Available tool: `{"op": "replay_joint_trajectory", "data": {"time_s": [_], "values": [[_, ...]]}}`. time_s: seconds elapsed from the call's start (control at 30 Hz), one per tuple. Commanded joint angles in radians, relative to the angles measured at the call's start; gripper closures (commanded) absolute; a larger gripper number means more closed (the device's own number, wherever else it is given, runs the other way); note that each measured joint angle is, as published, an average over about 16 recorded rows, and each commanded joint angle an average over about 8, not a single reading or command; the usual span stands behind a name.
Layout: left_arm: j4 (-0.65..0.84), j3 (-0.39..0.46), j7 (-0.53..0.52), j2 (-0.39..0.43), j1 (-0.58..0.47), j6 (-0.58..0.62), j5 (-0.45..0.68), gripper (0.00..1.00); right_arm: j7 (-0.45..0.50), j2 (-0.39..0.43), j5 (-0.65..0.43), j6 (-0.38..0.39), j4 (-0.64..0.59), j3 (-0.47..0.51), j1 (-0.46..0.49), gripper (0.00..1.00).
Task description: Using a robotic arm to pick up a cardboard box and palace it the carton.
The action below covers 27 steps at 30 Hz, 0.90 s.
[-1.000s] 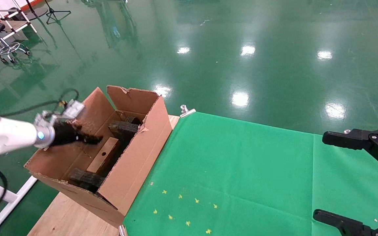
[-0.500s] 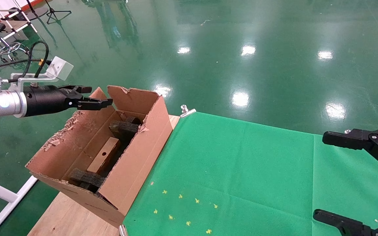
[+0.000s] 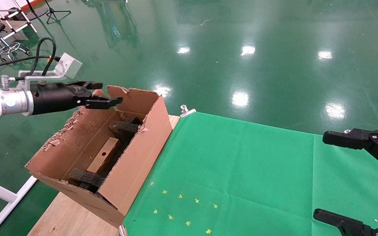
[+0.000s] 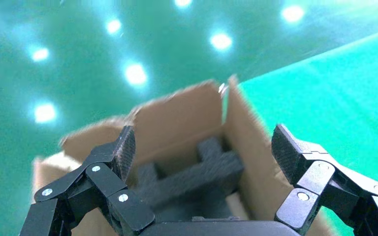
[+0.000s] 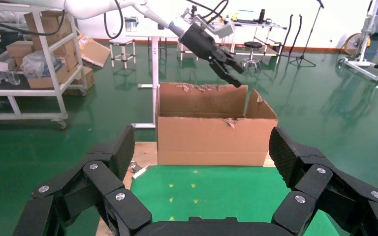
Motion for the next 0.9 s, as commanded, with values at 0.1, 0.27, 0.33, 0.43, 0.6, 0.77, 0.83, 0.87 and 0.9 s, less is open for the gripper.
{"op": "replay_joint_trajectory", "data": {"time_s": [0.1,0.27,0.33,0.43,0.6,0.77,0.83,0.87,0.9], "values": [[-0.063,-0.007,0.002,-0.001,0.037,0.021,-0.058,0.0,0.0,0.0,0.0,0.0,0.0,0.0,0.0,0.0],[-0.143,-0.017,0.004,-0.002,0.085,0.048,-0.131,0.0,0.0,0.0,0.0,0.0,0.0,-0.001,0.0,0.0],[-0.176,-0.021,0.005,-0.002,0.104,0.059,-0.161,0.0,0.0,0.0,0.0,0.0,0.0,-0.001,0.0,0.0],[-0.223,-0.026,0.006,-0.002,0.132,0.075,-0.204,0.0,0.0,0.0,0.0,0.0,0.0,-0.001,0.0,0.0],[-0.303,-0.036,0.009,-0.003,0.179,0.102,-0.278,0.0,-0.001,0.0,0.001,0.0,0.0,-0.001,0.0,0.0],[-0.384,-0.045,0.011,-0.004,0.227,0.129,-0.351,0.0,-0.001,0.0,0.001,0.0,0.0,-0.001,0.0,0.0],[-0.416,-0.049,0.012,-0.005,0.246,0.139,-0.381,0.0,-0.001,0.001,0.001,0.0,0.0,-0.001,0.0,0.0],[-0.432,-0.051,0.013,-0.005,0.255,0.145,-0.396,0.0,-0.001,0.001,0.001,0.0,0.0,-0.001,0.0,0.0],[-0.448,-0.053,0.013,-0.005,0.265,0.15,-0.41,0.0,-0.001,0.001,0.001,0.0,0.0,-0.002,0.0,0.0]]}}
